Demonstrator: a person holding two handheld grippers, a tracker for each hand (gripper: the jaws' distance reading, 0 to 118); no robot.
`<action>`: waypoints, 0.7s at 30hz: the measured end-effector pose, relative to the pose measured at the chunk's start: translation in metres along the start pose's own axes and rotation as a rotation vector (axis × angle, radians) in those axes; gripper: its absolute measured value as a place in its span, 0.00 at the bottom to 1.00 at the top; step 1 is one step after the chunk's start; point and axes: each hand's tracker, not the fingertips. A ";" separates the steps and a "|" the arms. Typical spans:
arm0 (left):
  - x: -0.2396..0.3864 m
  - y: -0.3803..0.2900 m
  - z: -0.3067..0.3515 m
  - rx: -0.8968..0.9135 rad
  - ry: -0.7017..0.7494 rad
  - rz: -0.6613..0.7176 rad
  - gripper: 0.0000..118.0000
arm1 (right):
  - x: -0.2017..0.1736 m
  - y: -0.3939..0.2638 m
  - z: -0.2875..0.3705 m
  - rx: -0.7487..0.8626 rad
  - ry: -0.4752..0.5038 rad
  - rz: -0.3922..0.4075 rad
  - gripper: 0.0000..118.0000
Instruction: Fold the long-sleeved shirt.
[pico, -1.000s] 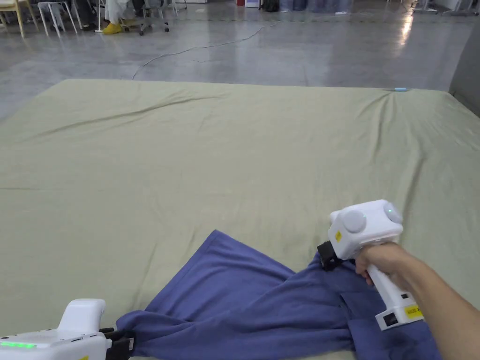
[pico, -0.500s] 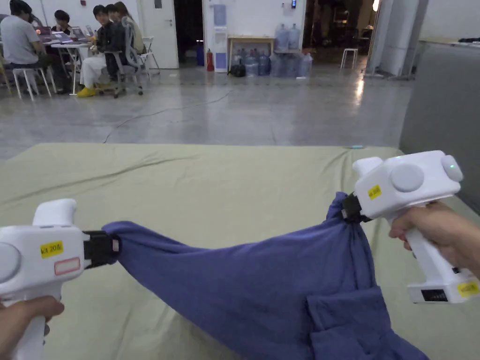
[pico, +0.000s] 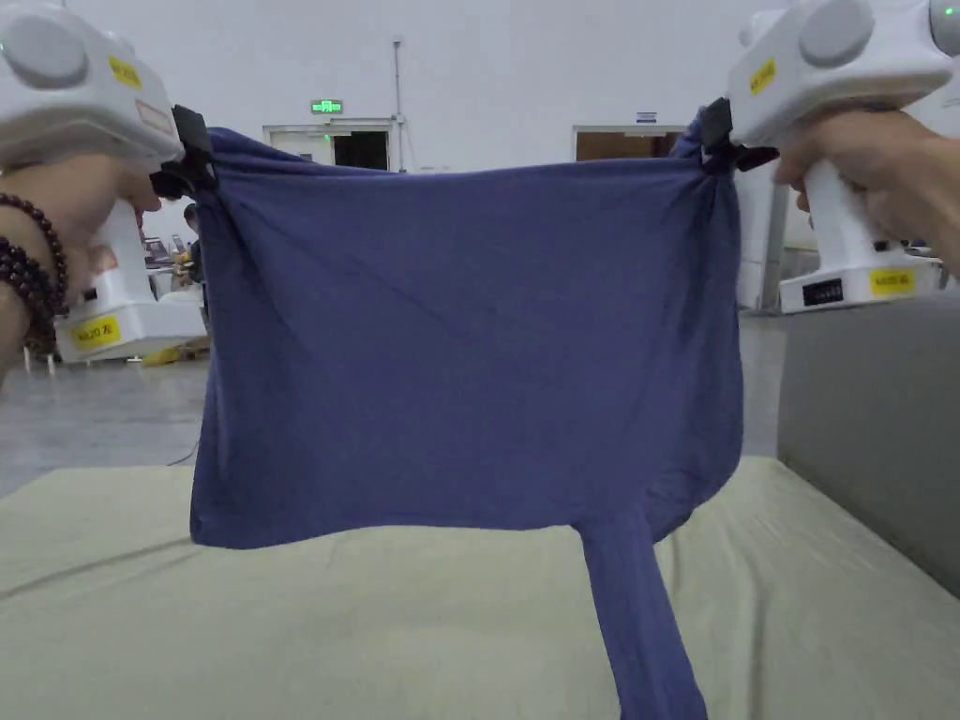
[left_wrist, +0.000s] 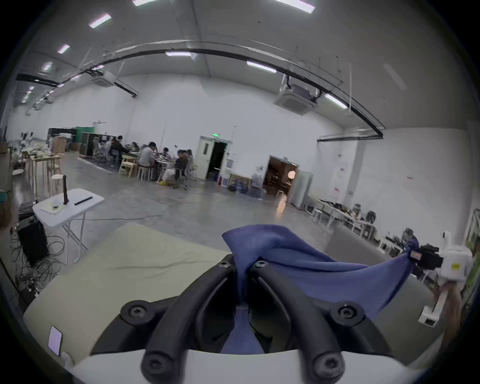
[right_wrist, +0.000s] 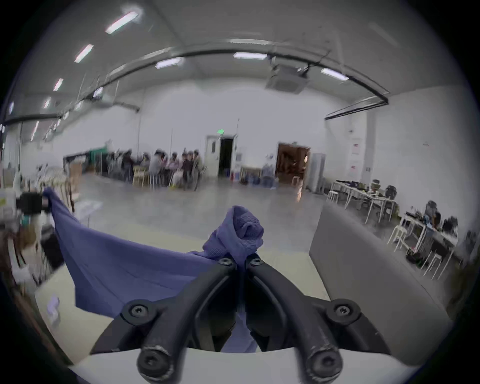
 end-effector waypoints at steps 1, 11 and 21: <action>0.006 0.009 0.002 0.028 0.007 -0.013 0.00 | -0.001 0.009 0.001 0.016 -0.016 -0.010 0.00; 0.015 0.034 -0.014 0.050 -0.010 -0.041 0.00 | -0.004 0.027 -0.025 0.084 -0.091 0.017 0.00; -0.021 -0.075 -0.063 -0.079 -0.009 -0.013 0.00 | 0.001 -0.090 -0.073 -0.073 -0.038 -0.032 0.00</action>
